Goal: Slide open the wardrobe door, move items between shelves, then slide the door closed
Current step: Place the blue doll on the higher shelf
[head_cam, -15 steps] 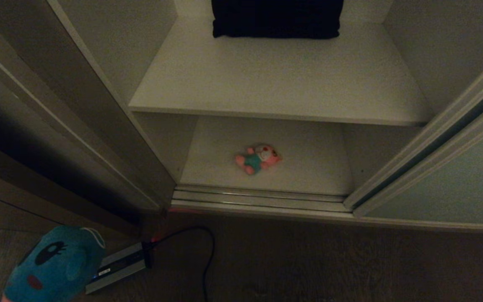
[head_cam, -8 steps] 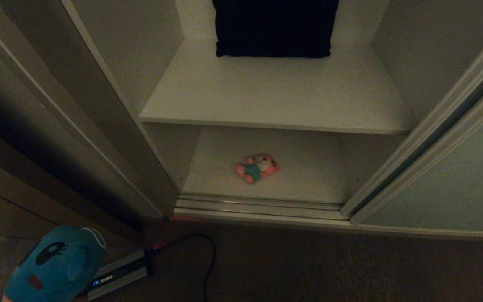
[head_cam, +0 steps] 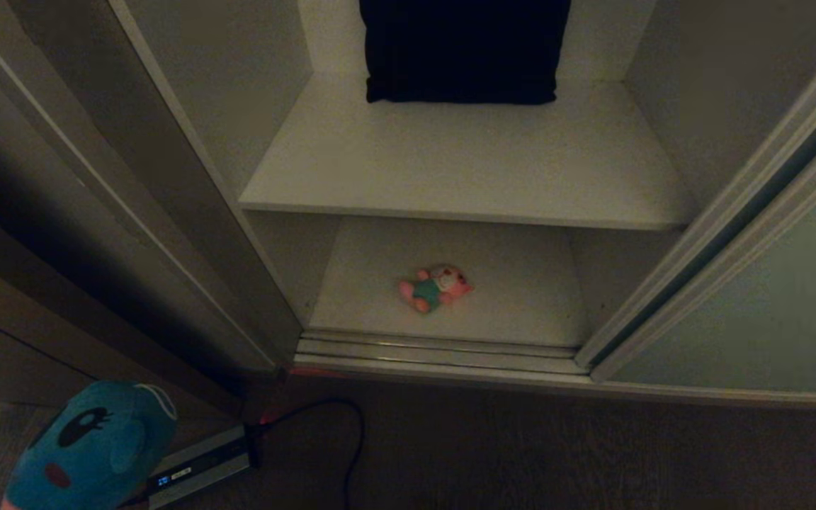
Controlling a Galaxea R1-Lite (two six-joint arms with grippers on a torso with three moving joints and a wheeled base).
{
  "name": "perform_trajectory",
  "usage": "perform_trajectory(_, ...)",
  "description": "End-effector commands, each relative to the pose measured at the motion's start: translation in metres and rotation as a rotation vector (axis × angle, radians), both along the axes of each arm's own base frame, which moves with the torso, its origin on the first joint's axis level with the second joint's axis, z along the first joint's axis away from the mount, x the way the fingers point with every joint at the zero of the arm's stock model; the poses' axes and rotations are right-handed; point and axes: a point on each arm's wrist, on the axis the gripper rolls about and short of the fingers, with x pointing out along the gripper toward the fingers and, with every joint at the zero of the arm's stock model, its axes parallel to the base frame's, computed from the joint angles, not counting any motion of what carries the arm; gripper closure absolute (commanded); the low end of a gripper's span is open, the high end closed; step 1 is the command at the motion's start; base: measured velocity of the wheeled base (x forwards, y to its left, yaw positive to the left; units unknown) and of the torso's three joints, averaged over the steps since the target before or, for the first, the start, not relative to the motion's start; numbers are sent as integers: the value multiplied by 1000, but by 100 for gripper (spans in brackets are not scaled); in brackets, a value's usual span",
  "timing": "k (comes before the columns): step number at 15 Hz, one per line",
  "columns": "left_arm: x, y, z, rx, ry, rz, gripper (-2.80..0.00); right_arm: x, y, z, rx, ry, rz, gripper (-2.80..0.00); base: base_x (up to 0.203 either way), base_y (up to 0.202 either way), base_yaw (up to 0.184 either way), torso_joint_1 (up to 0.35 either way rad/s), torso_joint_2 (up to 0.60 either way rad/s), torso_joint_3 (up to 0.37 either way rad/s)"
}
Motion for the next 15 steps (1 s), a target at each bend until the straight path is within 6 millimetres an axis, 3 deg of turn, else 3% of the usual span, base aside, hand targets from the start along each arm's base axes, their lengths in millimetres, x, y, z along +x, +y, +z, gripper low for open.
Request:
perform_trajectory(1,0,0,0,0,3,0,0,0,0,-1,0,5,1,0,0,0,0,0,0,0)
perform_trajectory(5,0,0,0,3,4,-1,0,0,0,-1,0,6,1,0,0,0,0,0,0,0)
perform_trajectory(10,0,0,0,13,3,9,0,0,0,-1,0,5,1,0,162,0,-1,4,1,4)
perform_trajectory(12,2,1,0,95,-42,32,0,0,0,-1,0,5,1,0,0,0,0,0,0,0)
perform_trajectory(15,-9,1,34,128,-201,53,0,0,0,-1,0,5,1,0,0,0,0,0,0,0)
